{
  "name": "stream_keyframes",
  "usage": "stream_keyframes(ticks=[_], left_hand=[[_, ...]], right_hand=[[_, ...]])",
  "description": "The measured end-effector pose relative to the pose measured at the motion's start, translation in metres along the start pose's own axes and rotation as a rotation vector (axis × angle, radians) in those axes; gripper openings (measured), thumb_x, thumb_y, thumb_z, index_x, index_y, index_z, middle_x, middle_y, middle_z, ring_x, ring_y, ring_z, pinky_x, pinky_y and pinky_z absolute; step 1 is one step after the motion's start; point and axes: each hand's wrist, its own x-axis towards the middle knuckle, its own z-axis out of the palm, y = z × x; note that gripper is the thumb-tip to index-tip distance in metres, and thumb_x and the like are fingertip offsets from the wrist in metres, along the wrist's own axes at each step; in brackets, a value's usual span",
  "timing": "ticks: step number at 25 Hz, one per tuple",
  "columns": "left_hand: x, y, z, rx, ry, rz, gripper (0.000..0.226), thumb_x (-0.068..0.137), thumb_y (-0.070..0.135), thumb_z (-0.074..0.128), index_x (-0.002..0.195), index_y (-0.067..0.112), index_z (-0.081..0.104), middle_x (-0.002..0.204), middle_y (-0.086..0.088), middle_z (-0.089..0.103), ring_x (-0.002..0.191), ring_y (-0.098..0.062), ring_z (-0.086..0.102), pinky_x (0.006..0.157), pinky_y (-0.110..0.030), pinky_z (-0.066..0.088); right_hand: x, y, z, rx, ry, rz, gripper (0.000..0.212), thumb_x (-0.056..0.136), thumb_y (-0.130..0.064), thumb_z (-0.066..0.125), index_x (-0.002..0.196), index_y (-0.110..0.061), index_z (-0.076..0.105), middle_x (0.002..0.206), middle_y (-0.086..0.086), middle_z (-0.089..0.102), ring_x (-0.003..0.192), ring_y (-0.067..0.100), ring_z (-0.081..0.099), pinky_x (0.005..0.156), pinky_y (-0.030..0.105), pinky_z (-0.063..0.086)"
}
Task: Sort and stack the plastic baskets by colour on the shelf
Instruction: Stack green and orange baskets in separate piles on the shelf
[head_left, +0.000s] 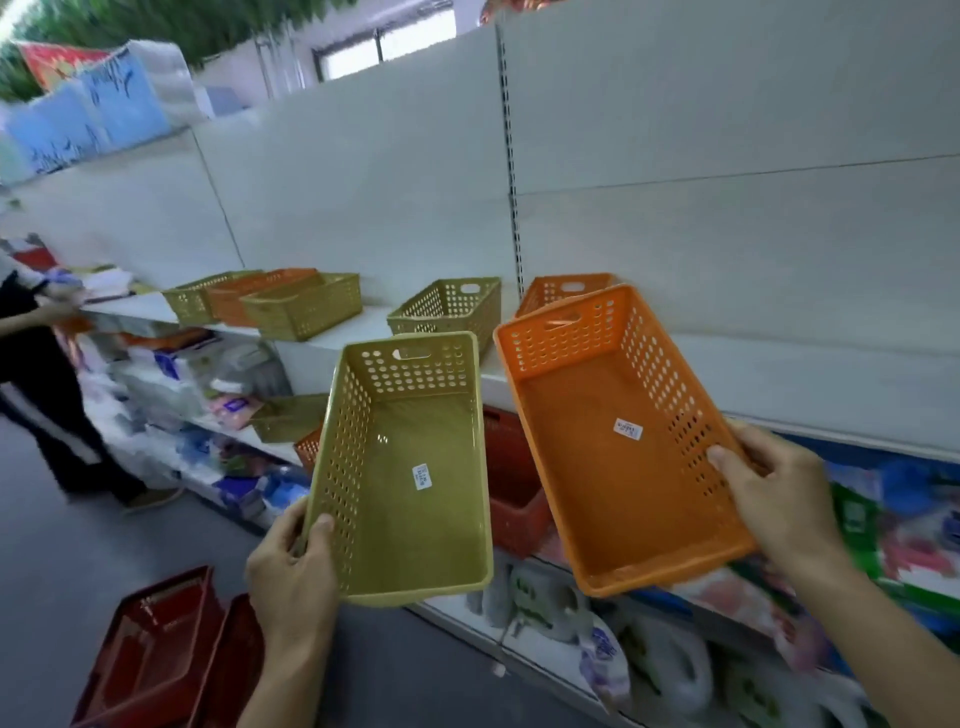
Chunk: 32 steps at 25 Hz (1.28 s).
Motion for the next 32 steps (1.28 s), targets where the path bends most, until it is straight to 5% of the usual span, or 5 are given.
stream_keyframes(ticks=[3, 7, 11, 14, 32], left_hand=[[0.081, 0.0, -0.014, 0.03, -0.029, 0.064, 0.028, 0.092, 0.002, 0.062, 0.119, 0.007, 0.07, 0.1, -0.014, 0.072, 0.071, -0.012, 0.062, 0.061, -0.009, 0.053], [0.169, 0.009, 0.001, 0.009, -0.125, 0.121, 0.031, 0.093, 0.006, 0.061, 0.123, 0.007, 0.067, 0.11, -0.016, 0.071, 0.092, -0.024, 0.063, 0.088, -0.04, 0.054], [0.223, 0.027, 0.044, -0.057, -0.183, 0.177, 0.031, 0.094, 0.006, 0.058, 0.124, 0.006, 0.065, 0.106, -0.012, 0.068, 0.094, -0.026, 0.063, 0.08, -0.027, 0.053], [0.254, 0.043, 0.076, -0.143, -0.224, 0.184, 0.033, 0.096, 0.009, 0.057, 0.128, 0.008, 0.063, 0.11, -0.01, 0.068, 0.098, -0.028, 0.065, 0.091, -0.043, 0.054], [0.371, 0.059, 0.248, -0.307, -0.277, 0.176, 0.028, 0.095, 0.009, 0.058, 0.122, 0.007, 0.065, 0.105, -0.005, 0.067, 0.099, -0.022, 0.064, 0.091, -0.041, 0.055]], right_hand=[[0.008, -0.04, 0.056, 0.04, 0.082, -0.003, 0.026, 0.093, -0.021, 0.059, 0.116, -0.027, 0.069, 0.095, -0.009, 0.07, 0.083, 0.014, 0.068, 0.074, 0.039, 0.058], [0.036, -0.079, 0.097, 0.046, 0.238, -0.025, 0.028, 0.082, -0.033, 0.058, 0.108, -0.034, 0.069, 0.091, -0.014, 0.074, 0.083, 0.012, 0.07, 0.078, 0.044, 0.058], [0.07, -0.107, 0.111, -0.024, 0.293, -0.021, 0.027, 0.084, -0.033, 0.057, 0.108, -0.035, 0.068, 0.087, -0.015, 0.073, 0.081, 0.011, 0.069, 0.077, 0.043, 0.057], [0.103, -0.118, 0.115, -0.056, 0.337, -0.029, 0.028, 0.083, -0.036, 0.056, 0.11, -0.039, 0.066, 0.089, -0.014, 0.073, 0.082, 0.015, 0.069, 0.079, 0.045, 0.057], [0.297, -0.095, 0.172, -0.099, 0.421, 0.211, 0.012, 0.084, -0.023, 0.056, 0.091, -0.029, 0.063, 0.087, 0.0, 0.07, 0.084, 0.03, 0.066, 0.084, 0.045, 0.054]])
